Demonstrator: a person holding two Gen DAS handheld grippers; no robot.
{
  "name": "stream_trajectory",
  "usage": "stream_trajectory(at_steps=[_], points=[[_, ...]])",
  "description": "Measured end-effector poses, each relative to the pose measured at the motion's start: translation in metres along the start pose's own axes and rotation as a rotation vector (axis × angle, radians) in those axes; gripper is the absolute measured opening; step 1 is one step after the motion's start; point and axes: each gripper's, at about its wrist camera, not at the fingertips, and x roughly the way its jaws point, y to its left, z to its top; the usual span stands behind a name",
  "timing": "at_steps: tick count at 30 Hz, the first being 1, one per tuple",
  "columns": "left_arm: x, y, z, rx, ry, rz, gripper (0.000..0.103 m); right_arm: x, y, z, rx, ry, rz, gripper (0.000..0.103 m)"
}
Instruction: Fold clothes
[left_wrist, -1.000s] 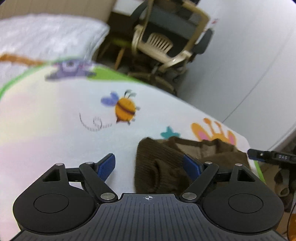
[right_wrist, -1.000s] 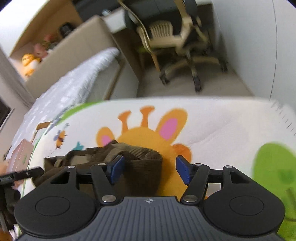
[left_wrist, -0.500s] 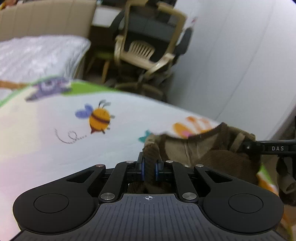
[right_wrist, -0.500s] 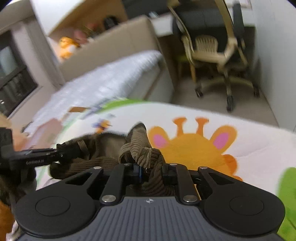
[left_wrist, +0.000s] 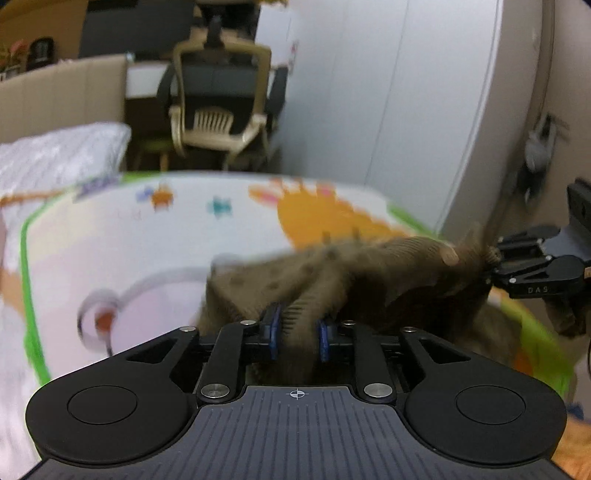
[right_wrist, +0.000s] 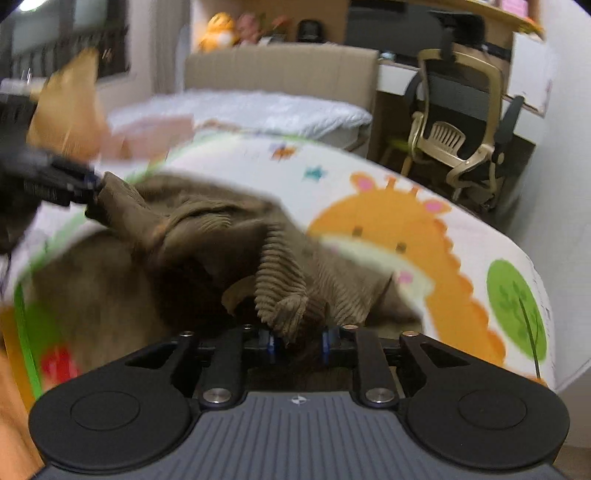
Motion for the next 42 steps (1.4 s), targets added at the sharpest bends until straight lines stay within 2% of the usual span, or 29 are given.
stream_trajectory(at_steps=[1, 2, 5, 7, 9, 12, 15, 18, 20, 21, 22, 23, 25, 27, 28, 30, 32, 34, 36, 37, 38, 41, 42], points=[[-0.003, -0.003, -0.011, 0.001, 0.020, -0.002, 0.028, -0.003, 0.007, -0.009, -0.023, 0.009, -0.007, 0.031], [-0.008, -0.005, -0.019, 0.000, 0.033, -0.006, 0.029, -0.008, 0.013, -0.017, -0.037, 0.014, -0.011, 0.032], [-0.026, -0.007, -0.039, -0.018, 0.047, -0.025, 0.046, -0.033, 0.011, -0.034, 0.010, 0.006, 0.007, 0.049], [-0.040, -0.001, -0.042, -0.054, 0.017, -0.039, 0.073, -0.052, 0.002, -0.038, 0.092, -0.040, 0.046, 0.064], [-0.054, 0.007, -0.043, -0.117, -0.036, -0.071, 0.080, -0.068, -0.009, -0.040, 0.181, -0.084, 0.080, 0.078], [-0.060, 0.027, -0.034, -0.274, -0.103, -0.115, 0.093, -0.072, -0.036, -0.037, 0.353, -0.141, 0.104, 0.081], [-0.036, 0.043, -0.030, -0.393, -0.086, -0.108, 0.093, -0.047, -0.059, -0.034, 0.499, -0.151, 0.087, 0.081], [-0.004, 0.049, -0.034, -0.463, -0.036, -0.113, 0.093, -0.010, -0.067, -0.034, 0.560, -0.123, 0.101, 0.081], [0.017, 0.049, -0.037, -0.493, -0.005, -0.122, 0.091, 0.019, -0.063, -0.032, 0.564, -0.088, 0.130, 0.077], [0.024, 0.048, -0.038, -0.495, 0.002, -0.127, 0.085, 0.031, -0.058, -0.030, 0.549, -0.069, 0.141, 0.059], [0.030, 0.045, -0.036, -0.489, 0.006, -0.125, 0.069, 0.040, -0.052, -0.027, 0.529, -0.055, 0.141, 0.040], [0.034, 0.041, -0.033, -0.473, 0.006, -0.113, 0.059, 0.044, -0.046, -0.023, 0.502, -0.051, 0.123, 0.037], [0.032, 0.033, -0.025, -0.411, -0.010, -0.077, 0.040, 0.035, -0.038, -0.013, 0.451, -0.086, 0.094, 0.022], [0.016, 0.026, -0.015, -0.346, -0.048, -0.060, 0.026, 0.011, -0.038, -0.009, 0.445, -0.143, 0.113, 0.017], [0.006, 0.023, -0.011, -0.324, -0.068, -0.058, 0.024, -0.002, -0.039, -0.009, 0.443, -0.166, 0.123, 0.016], [-0.016, 0.018, -0.009, -0.303, -0.098, -0.069, 0.024, -0.023, -0.036, -0.014, 0.426, -0.187, 0.137, 0.016], [-0.030, 0.013, -0.014, -0.289, -0.098, -0.082, 0.024, -0.028, -0.033, -0.024, 0.410, -0.171, 0.132, 0.016], [-0.033, 0.009, -0.027, -0.283, -0.062, -0.089, 0.025, -0.021, -0.028, -0.037, 0.388, -0.123, 0.089, 0.017], [-0.022, 0.010, -0.043, -0.287, 0.007, -0.072, 0.026, -0.008, -0.027, -0.049, 0.375, -0.071, 0.037, 0.019], [-0.016, 0.011, -0.051, -0.293, 0.041, -0.058, 0.030, -0.005, -0.029, -0.053, 0.385, -0.063, 0.035, 0.026], [-0.012, 0.014, -0.054, -0.305, 0.059, -0.053, 0.034, -0.001, -0.031, -0.056, 0.395, -0.056, 0.034, 0.028], [-0.008, 0.024, -0.053, -0.348, 0.063, -0.072, 0.043, -0.006, -0.046, -0.053, 0.441, -0.078, 0.059, 0.039], [-0.011, 0.028, -0.050, -0.364, 0.044, -0.089, 0.052, -0.010, -0.051, -0.051, 0.458, -0.094, 0.068, 0.043]])
